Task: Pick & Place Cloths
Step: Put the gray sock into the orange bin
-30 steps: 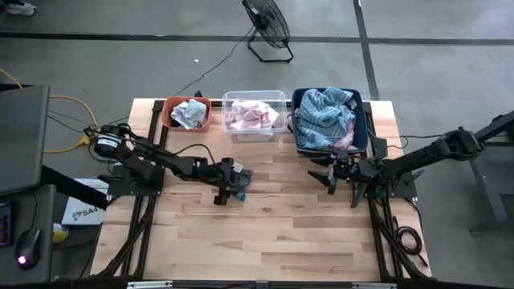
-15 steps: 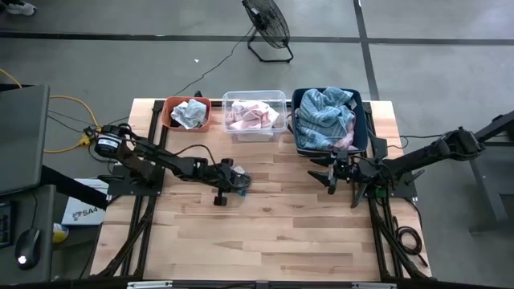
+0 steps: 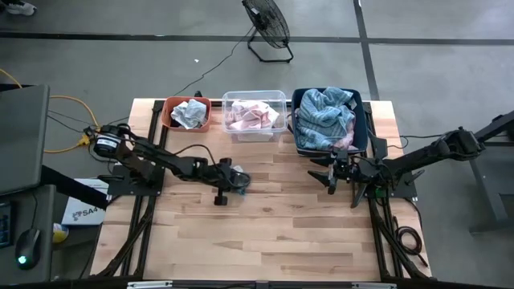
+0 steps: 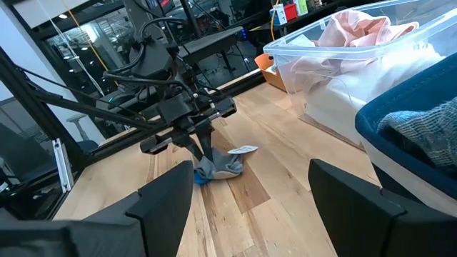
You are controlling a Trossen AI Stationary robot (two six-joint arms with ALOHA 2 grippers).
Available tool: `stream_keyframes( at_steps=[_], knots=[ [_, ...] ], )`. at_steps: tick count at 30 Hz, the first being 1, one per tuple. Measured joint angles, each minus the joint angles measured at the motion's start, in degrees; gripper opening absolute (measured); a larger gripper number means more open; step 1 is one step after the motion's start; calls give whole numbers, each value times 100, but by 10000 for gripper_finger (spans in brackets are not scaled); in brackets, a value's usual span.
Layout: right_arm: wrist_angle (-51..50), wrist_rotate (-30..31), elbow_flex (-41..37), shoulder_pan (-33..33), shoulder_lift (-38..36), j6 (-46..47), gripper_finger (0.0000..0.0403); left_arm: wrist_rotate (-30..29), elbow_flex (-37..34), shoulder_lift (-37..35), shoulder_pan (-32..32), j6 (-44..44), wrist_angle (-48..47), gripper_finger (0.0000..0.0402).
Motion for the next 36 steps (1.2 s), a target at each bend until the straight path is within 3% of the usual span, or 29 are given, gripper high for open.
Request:
stream_keyframes(
  at_steps=[5,14,25,36],
  knots=[
    [0,0,1,0,0,0,270,-211,-17,-278,-22,-301,-364,2],
    [0,2,2,0,0,0,270,-1238,-18,-1350,-279,-761,-1530,2],
    [-7,0,0,0,-2,0,270,-2898,-10,-2529,-297,-2027,-2915,2],
    [-4,2,-1,0,-2,2,270,-3733,-5,-3637,-296,-3132,-4355,2]
  ],
)
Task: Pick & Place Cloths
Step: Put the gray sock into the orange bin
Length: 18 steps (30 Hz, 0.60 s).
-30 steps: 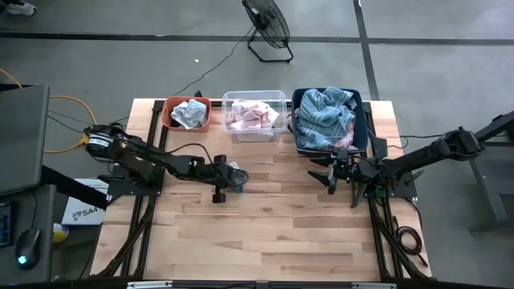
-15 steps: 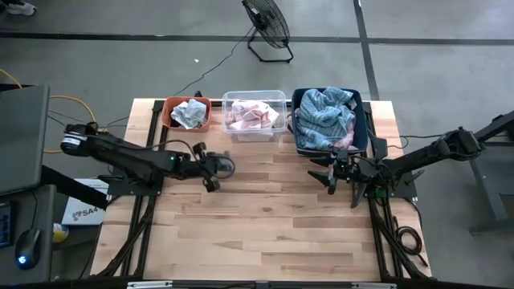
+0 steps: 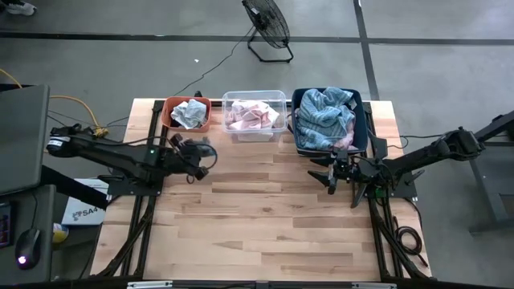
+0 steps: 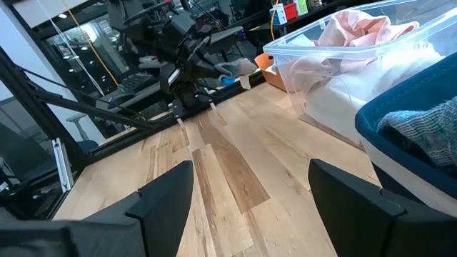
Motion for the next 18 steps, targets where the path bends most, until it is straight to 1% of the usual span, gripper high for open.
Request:
stream_keyframes(
  at_steps=[5,9,13,18],
  knots=[
    [-5,-2,1,0,2,-2,270,-380,-2,-473,0,-390,-534,2],
    [-5,-2,0,0,1,-2,270,-728,0,-747,93,-641,-720,3],
    [0,-2,1,0,1,-2,270,-747,0,-843,512,-639,-683,3],
    [2,0,1,0,1,-2,270,-747,0,-841,1209,-478,-647,3]
  ],
)
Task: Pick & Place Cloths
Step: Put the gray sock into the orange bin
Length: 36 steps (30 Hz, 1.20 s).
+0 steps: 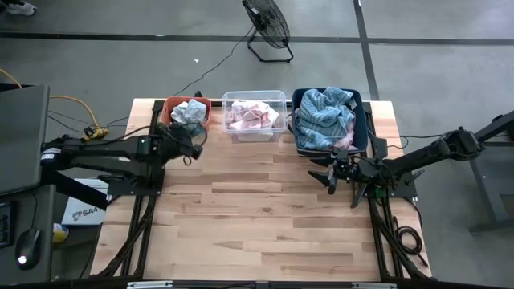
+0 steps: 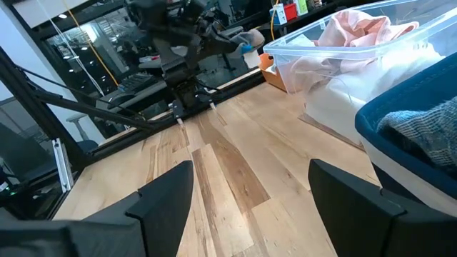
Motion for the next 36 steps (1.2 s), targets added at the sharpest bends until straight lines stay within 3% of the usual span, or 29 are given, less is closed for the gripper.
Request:
stream_keyframes(
  at_steps=[8,15,29,36],
  knots=[
    [0,0,0,0,0,0,270,18,0,0,1312,536,277,3],
    [0,0,-1,0,-1,0,270,287,0,139,2228,1329,1321,3],
    [2,0,1,0,-1,0,270,1249,4,1784,3821,1383,2238,3],
    [2,-1,-1,0,-1,0,270,1668,7,2668,4094,1385,2803,3]
  ],
)
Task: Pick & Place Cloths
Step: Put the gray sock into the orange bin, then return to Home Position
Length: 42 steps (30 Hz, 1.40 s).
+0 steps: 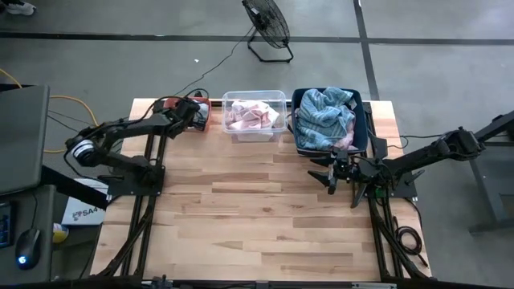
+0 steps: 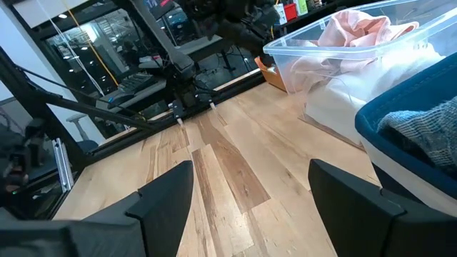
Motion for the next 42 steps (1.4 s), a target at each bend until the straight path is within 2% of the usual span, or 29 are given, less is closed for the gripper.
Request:
stream_keyframes(
  at_steps=[6,13,16,20,25,29,33,42],
  knots=[
    [0,1,0,0,-1,0,270,185,7,497,61,4,205,3],
    [0,1,2,0,1,0,270,250,7,460,61,0,217,17],
    [0,1,2,0,1,0,270,279,2,354,61,0,153,57],
    [0,1,0,0,1,0,270,339,-2,79,59,63,47,132],
    [0,1,2,0,1,0,270,684,-4,-362,-25,425,-102,221],
    [0,1,2,0,1,0,270,726,-9,-772,-173,496,-225,262],
    [0,1,1,0,1,0,270,537,-9,-1153,-216,441,-395,269],
    [0,0,0,0,1,0,270,-316,-9,-1721,-243,280,-940,258]
  ],
)
